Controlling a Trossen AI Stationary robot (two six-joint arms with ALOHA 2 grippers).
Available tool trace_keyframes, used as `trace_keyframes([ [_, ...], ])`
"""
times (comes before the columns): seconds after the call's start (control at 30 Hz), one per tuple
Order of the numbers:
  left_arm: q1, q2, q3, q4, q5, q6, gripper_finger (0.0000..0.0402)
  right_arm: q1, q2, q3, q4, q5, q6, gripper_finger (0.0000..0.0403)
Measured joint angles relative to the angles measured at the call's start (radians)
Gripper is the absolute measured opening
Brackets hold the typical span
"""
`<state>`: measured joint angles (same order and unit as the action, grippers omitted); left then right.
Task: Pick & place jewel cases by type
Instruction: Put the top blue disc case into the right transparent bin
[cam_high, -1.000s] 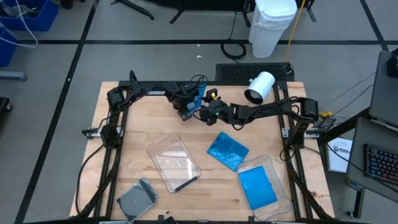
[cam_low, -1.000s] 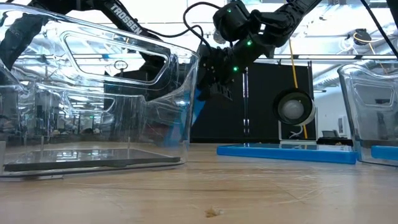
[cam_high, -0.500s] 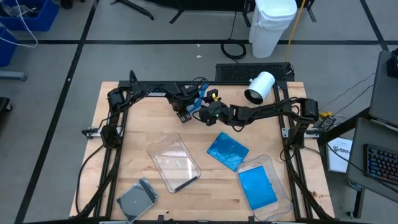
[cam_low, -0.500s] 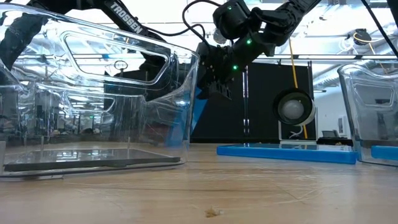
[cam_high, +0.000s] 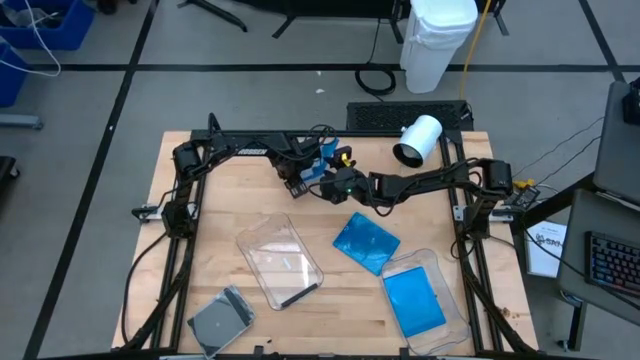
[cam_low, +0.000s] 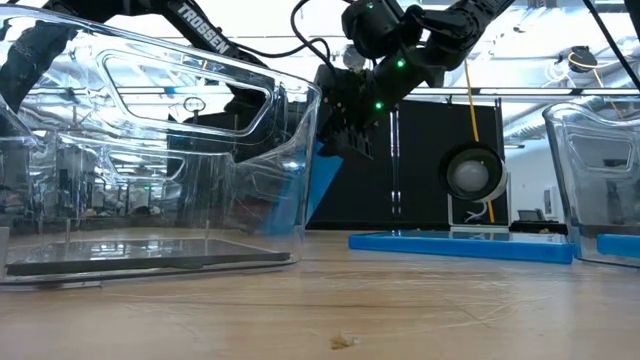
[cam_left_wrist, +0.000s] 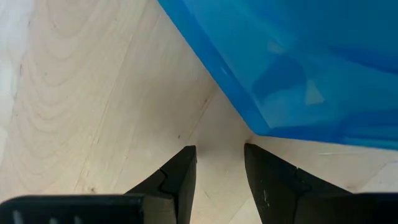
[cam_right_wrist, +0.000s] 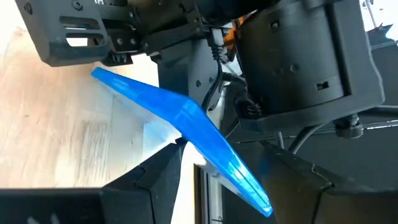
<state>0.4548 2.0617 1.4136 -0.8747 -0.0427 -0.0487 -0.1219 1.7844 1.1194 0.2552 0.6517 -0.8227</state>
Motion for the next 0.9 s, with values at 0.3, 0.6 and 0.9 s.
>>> trace_keyframes([
  [0.3, -0.013, 0.000, 0.000, 0.002, 0.000, -0.001, 0.0145, -0.014, -0.002, 0.000, -0.121, -0.180, 0.143, 0.0194],
  [0.6, -0.013, 0.000, 0.000, 0.002, 0.001, -0.001, 0.0145, -0.071, -0.001, 0.001, -0.136, -0.258, 0.220, 0.0171],
  [0.9, -0.012, 0.000, -0.001, 0.004, 0.028, 0.003, 0.0145, -0.128, 0.038, -0.001, -0.161, -0.344, 0.265, 0.0128],
])
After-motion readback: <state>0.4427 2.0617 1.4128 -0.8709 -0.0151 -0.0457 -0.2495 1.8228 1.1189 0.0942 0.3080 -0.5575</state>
